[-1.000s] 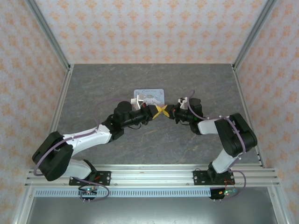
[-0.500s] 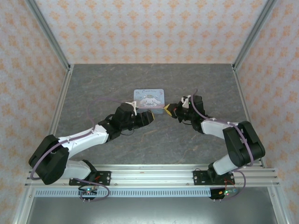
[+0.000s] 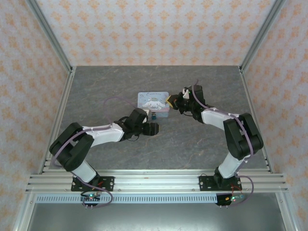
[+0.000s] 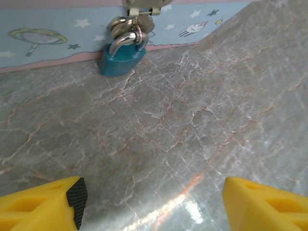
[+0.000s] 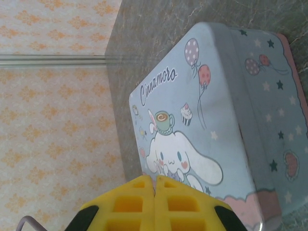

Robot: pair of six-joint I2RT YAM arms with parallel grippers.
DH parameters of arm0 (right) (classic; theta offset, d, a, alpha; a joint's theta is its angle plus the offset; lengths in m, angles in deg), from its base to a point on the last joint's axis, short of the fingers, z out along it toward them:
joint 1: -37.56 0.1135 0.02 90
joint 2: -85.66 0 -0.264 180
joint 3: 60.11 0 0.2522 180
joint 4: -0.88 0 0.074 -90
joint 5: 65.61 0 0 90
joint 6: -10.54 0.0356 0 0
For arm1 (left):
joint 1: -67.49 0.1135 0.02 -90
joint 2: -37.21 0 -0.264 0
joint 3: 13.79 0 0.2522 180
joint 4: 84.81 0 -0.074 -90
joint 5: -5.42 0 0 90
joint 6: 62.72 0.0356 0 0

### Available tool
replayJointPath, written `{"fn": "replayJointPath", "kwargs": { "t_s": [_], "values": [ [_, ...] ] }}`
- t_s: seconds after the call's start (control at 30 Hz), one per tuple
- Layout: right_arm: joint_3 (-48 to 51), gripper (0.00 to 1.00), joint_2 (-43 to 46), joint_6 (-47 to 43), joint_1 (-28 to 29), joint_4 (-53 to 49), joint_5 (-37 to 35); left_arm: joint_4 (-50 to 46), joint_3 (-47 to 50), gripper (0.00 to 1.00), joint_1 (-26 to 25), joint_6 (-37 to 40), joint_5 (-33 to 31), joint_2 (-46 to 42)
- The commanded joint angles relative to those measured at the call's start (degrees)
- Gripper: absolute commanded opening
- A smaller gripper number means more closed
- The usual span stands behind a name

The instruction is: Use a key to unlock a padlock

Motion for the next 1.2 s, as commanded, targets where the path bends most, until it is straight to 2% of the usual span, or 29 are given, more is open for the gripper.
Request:
{"fn": "replayJointPath", "kwargs": {
  "t_s": [0.0,0.4,0.67,1.17],
  "values": [
    [-2.1,0.0,-2.5,-0.7,0.2,-1.1,-0.4,4.4,-2.0,0.74,0.7,5.7,-3.2,2.1],
    [-5.3,0.0,-7.8,0.4,0.2,0.7,0.6,12.3,-5.1,0.73,3.9,7.7,-4.2,11.6],
    [-8.4,0.0,-9.6,-0.1,0.2,-0.9,1.4,12.3,-10.0,0.72,4.4,10.4,-2.8,15.2],
    [-6.2,0.0,-11.3,-0.1,0.0,1.1,2.3,18.7,-12.5,0.69,4.6,10.2,-1.3,22.1]
  ]
}}
